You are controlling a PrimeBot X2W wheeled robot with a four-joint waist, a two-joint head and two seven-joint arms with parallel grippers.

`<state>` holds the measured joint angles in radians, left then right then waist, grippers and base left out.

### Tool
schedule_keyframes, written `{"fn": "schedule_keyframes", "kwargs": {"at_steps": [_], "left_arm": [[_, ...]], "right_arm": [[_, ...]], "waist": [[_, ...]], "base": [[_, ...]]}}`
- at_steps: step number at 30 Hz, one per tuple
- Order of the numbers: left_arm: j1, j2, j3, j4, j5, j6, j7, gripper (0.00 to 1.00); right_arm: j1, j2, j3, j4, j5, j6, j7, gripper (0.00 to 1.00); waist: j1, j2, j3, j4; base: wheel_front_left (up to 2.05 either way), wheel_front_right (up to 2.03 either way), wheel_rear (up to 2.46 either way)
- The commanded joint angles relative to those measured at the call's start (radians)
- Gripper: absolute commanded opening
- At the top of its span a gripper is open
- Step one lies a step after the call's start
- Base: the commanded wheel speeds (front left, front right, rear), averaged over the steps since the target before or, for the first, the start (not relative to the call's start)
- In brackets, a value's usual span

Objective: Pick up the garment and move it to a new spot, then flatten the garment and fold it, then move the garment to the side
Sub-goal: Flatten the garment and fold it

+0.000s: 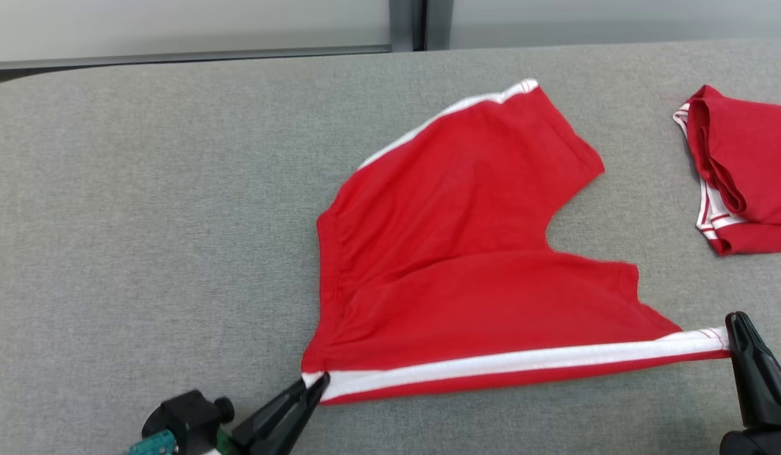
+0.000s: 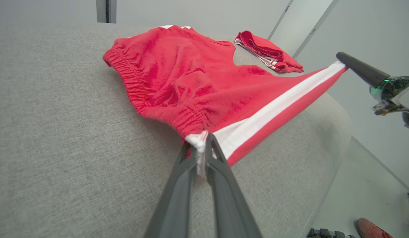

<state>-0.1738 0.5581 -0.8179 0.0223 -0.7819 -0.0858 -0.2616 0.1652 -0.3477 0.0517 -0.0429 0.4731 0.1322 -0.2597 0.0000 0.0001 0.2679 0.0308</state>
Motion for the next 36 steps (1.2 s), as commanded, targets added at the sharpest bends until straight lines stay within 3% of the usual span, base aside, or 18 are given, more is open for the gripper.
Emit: {"fn": "schedule_keyframes", "kwargs": {"at_steps": [1, 5, 11, 20, 25, 34, 35, 36], "left_arm": [[0.024, 0.022, 0.01, -0.015, 0.006, 0.011, -0.004, 0.0], [0.055, 0.03, 0.015, -0.075, -0.02, 0.027, 0.0, 0.0], [-0.032, -0.063, 0.025, -0.093, -0.144, -0.012, 0.044, 0.0], [-0.226, -0.182, 0.121, -0.007, -0.465, -0.035, 0.202, 0.0], [-0.338, -0.224, 0.2, 0.039, -0.624, -0.003, 0.29, 0.0], [-0.502, -0.272, 0.23, 0.153, -0.655, 0.012, 0.34, 0.0], [-0.515, -0.277, 0.229, 0.171, -0.652, 0.015, 0.34, 0.0], [-0.515, -0.277, 0.229, 0.171, -0.652, 0.015, 0.34, 0.0]], "right_arm": [[0.017, -0.013, -0.01, -0.026, -0.009, -0.003, 0.004, 0.0], [0.035, -0.016, -0.026, -0.096, -0.034, -0.003, 0.054, 0.0], [-0.137, -0.031, -0.013, -0.063, -0.03, -0.003, 0.153, 0.0], [-0.563, -0.113, 0.115, 0.143, -0.034, -0.002, 0.211, 0.0], [-0.826, -0.162, 0.219, 0.297, -0.047, -0.002, 0.211, 0.0], [-1.138, -0.155, 0.363, 0.524, 0.018, -0.002, 0.212, 0.0], [-1.16, -0.154, 0.378, 0.548, 0.02, -0.002, 0.205, 0.17], [-1.16, -0.154, 0.378, 0.548, 0.02, -0.002, 0.205, 0.17]], "waist": [[0.0, -0.0001, -0.021, 0.015], [0.0, -0.0001, -0.025, 0.026], [0.0, -0.0001, 0.018, 0.048], [0.0, -0.0001, 0.122, 0.079], [0.0, -0.0001, 0.192, 0.106], [0.0, -0.0001, 0.296, 0.152], [0.0, -0.0001, 0.303, 0.156], [0.0, -0.0001, 0.303, 0.156]], "base": [[0.0, 0.0, 0.0], [0.0, 0.0, 0.0], [0.0, 0.0, 0.0], [0.0, 0.0, 0.0], [0.0, 0.0, 0.0], [0.0, 0.0, 0.0], [0.0, 0.0, 0.0], [0.0, 0.0, 0.0]]}}
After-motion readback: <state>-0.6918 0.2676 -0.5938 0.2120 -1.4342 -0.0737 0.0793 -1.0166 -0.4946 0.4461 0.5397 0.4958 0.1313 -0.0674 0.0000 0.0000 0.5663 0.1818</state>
